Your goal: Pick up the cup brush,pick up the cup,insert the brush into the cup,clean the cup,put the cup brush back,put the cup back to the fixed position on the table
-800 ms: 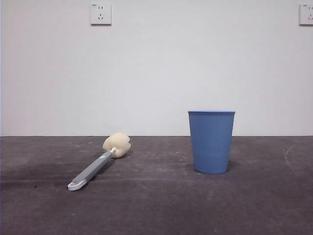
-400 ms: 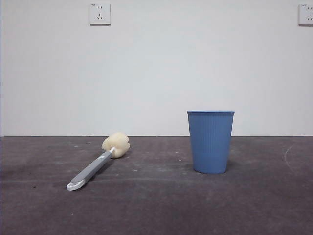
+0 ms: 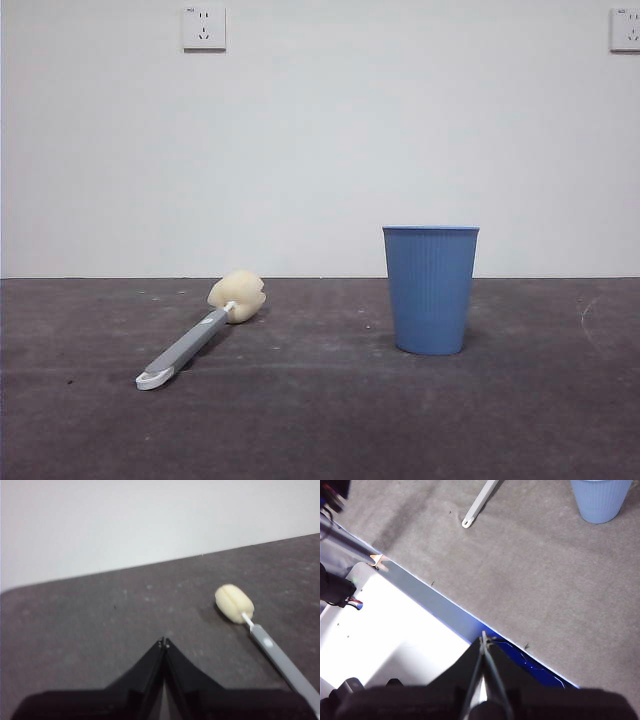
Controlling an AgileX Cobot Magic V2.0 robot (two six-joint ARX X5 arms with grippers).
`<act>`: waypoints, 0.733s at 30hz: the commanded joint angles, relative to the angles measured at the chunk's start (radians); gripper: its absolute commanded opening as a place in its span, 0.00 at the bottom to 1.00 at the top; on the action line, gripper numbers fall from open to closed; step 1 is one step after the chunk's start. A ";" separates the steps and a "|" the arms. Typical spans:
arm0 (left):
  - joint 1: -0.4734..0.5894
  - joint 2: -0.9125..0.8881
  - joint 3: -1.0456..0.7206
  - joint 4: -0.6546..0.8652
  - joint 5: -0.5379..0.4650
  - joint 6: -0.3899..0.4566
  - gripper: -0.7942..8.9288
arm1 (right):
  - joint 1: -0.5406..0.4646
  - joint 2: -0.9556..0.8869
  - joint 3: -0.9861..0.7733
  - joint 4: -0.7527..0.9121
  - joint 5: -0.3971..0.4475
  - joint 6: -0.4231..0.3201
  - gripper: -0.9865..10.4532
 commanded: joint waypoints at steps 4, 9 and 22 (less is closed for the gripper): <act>0.002 -0.096 -0.045 -0.124 -0.030 -0.055 0.08 | 0.002 -0.002 -0.001 0.002 0.003 -0.008 0.09; 0.002 -0.093 -0.045 -0.153 -0.028 -0.083 0.08 | 0.002 -0.002 -0.001 0.002 0.003 -0.008 0.09; 0.003 -0.093 -0.045 -0.140 -0.019 -0.097 0.08 | 0.002 -0.002 -0.001 0.000 0.003 -0.008 0.09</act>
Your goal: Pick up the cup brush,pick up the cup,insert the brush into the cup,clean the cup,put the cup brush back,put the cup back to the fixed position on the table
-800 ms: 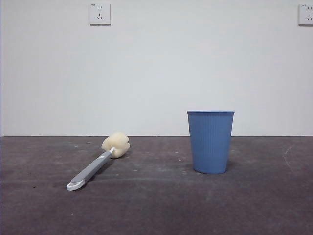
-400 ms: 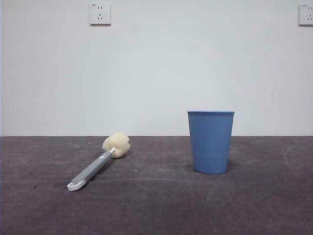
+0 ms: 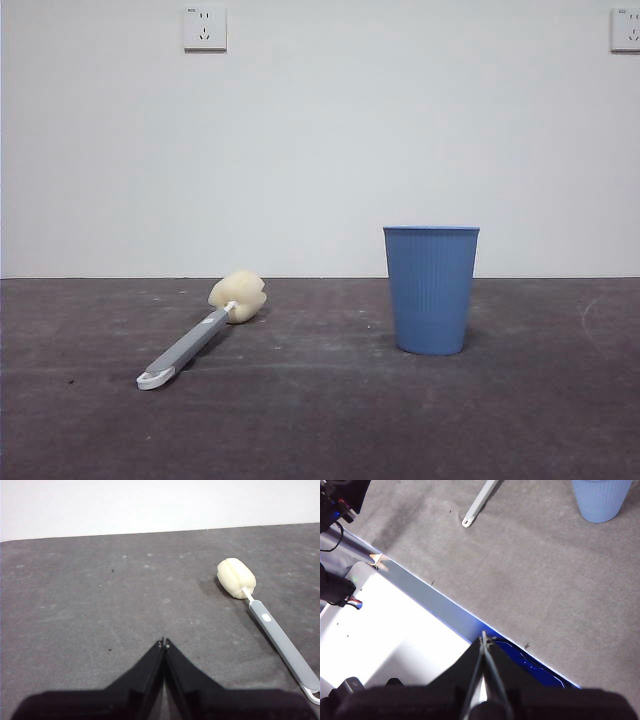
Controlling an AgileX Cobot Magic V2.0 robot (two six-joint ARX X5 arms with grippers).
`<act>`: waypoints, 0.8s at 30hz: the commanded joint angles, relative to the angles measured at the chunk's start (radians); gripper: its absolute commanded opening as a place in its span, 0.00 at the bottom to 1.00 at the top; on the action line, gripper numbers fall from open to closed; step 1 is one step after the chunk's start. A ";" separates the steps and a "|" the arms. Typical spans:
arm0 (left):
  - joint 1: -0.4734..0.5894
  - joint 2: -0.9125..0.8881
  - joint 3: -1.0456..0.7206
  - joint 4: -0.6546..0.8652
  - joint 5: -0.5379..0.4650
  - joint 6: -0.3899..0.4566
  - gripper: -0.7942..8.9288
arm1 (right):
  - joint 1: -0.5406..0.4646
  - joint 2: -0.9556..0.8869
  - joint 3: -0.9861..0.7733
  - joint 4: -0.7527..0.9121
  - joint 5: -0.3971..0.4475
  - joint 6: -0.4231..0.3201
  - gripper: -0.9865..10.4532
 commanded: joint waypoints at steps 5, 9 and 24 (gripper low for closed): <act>0.003 -0.002 -0.014 0.010 0.005 -0.010 0.08 | 0.002 -0.002 -0.001 0.003 0.003 -0.008 0.09; 0.003 -0.002 -0.014 0.010 0.005 -0.010 0.08 | 0.005 -0.006 -0.001 0.004 0.003 -0.022 0.09; 0.003 -0.002 -0.014 0.010 0.005 -0.010 0.08 | -0.151 -0.346 -0.273 0.681 0.319 -0.244 0.09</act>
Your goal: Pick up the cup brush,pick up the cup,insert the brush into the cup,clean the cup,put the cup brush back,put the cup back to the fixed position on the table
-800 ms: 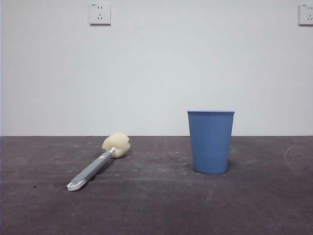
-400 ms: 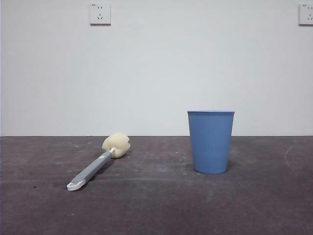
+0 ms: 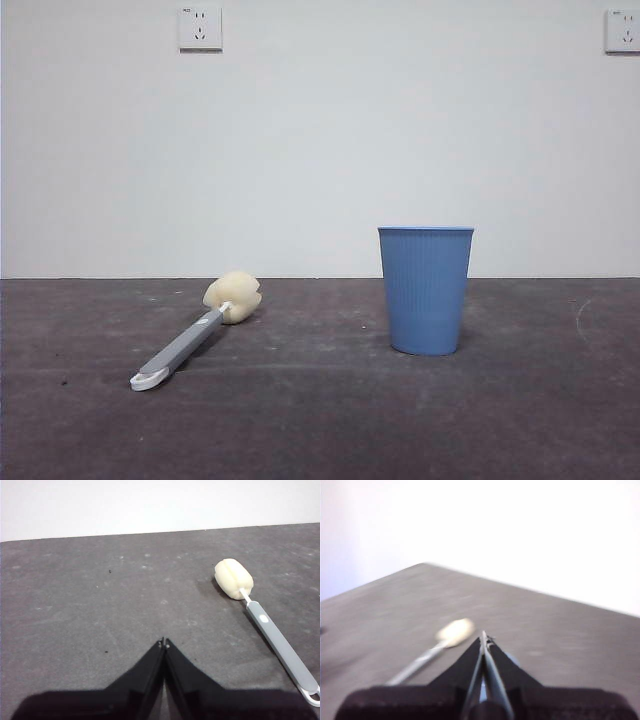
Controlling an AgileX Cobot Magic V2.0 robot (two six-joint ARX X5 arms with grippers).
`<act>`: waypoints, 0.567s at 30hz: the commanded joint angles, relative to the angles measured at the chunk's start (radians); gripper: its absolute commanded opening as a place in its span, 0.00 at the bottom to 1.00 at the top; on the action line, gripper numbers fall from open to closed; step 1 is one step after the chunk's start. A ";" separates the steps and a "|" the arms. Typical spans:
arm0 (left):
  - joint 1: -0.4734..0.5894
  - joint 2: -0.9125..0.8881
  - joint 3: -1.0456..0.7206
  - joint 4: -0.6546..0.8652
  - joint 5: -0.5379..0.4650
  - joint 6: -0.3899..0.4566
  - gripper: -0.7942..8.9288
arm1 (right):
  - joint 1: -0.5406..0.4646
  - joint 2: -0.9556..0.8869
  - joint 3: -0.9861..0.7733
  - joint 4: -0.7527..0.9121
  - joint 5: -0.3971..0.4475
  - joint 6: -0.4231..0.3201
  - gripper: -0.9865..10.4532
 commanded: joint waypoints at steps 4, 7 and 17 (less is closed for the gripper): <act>0.003 -0.002 -0.014 0.010 0.005 -0.010 0.08 | -0.084 -0.162 -0.330 0.274 0.038 -0.018 0.09; 0.003 -0.002 -0.014 0.010 0.004 -0.010 0.08 | -0.124 -0.215 -0.474 0.393 0.032 0.001 0.09; 0.003 -0.002 -0.014 0.010 0.005 -0.010 0.08 | -0.241 -0.290 -0.685 0.449 0.038 0.023 0.09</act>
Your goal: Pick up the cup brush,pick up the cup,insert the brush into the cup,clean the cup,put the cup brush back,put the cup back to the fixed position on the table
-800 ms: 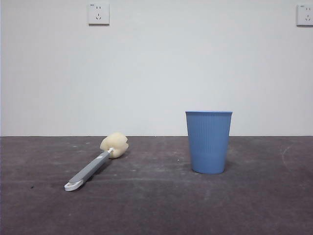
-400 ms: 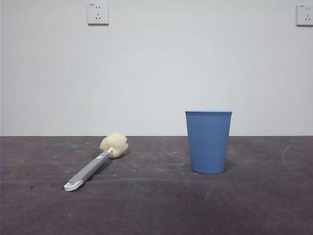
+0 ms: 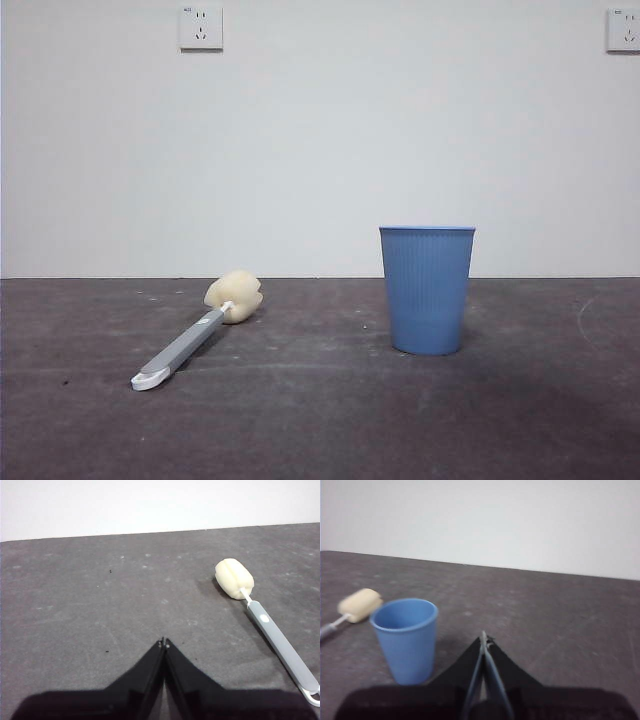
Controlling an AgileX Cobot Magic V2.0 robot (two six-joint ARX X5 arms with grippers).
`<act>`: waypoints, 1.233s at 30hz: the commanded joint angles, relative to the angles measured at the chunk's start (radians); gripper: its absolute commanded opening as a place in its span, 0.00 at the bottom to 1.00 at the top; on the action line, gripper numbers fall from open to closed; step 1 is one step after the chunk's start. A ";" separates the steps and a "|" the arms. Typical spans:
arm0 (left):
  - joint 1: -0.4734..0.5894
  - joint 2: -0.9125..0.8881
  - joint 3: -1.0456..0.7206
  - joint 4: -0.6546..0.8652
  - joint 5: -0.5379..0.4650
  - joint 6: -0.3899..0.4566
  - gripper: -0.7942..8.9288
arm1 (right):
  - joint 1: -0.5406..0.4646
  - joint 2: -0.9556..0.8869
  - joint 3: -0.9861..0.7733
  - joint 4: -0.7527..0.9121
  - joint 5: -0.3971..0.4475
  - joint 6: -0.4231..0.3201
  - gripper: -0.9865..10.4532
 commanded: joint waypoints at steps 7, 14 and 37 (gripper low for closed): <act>0.003 -0.002 -0.014 0.010 0.005 -0.010 0.08 | -0.069 -0.089 -0.111 0.006 0.003 0.043 0.09; 0.002 -0.002 -0.014 0.013 0.005 -0.010 0.08 | -0.089 -0.089 -0.122 -0.099 -0.002 0.048 0.09; 0.002 -0.002 -0.014 0.013 0.005 -0.010 0.08 | -0.088 -0.088 -0.122 -0.095 0.003 0.067 0.09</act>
